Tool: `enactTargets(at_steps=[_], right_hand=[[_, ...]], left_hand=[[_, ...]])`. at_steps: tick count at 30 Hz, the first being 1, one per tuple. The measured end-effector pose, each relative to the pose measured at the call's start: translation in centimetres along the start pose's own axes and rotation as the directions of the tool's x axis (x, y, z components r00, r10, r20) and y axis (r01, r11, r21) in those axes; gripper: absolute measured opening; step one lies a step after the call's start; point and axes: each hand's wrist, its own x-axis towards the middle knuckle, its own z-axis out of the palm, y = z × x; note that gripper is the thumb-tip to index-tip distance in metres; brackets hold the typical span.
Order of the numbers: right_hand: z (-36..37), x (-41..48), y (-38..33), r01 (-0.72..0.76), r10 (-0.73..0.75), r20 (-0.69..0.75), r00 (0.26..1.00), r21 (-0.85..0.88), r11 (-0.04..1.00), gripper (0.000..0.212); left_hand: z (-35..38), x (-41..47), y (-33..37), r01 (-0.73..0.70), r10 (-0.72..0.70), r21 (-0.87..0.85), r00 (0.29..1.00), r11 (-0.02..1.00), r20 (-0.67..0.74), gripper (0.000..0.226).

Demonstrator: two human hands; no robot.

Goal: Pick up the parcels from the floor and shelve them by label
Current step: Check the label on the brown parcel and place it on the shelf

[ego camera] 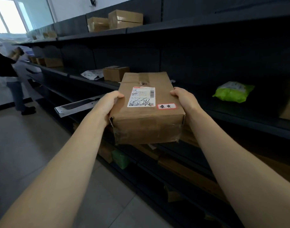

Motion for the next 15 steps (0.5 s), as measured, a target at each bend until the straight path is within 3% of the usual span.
enactTargets(at_steps=[3,5,11,15], right_hand=[[-2.1,2.9,-0.7,0.005,0.005,-0.061,0.998,0.169,0.986,0.01],[-3.0,4.5,-1.2,0.01,0.01,-0.084,0.996,0.228,0.974,0.016],[-6.1,10.4,-2.1,0.056,0.01,-0.206,0.979,0.315,0.948,0.014],[-7.5,13.9,-2.5,0.085,-0.012,-0.207,0.978,0.348,0.934,0.015]], left_hand=[[2.9,1.7,1.7,-0.029,0.034,-0.103,0.999,0.994,0.04,0.017],[4.3,2.8,2.5,-0.056,0.065,-0.122,0.995,0.991,0.078,0.017],[9.4,8.0,4.7,-0.116,0.122,-0.043,0.971,0.992,0.207,0.014],[12.2,11.7,5.4,-0.125,0.128,-0.025,0.968,0.992,0.214,0.015]])
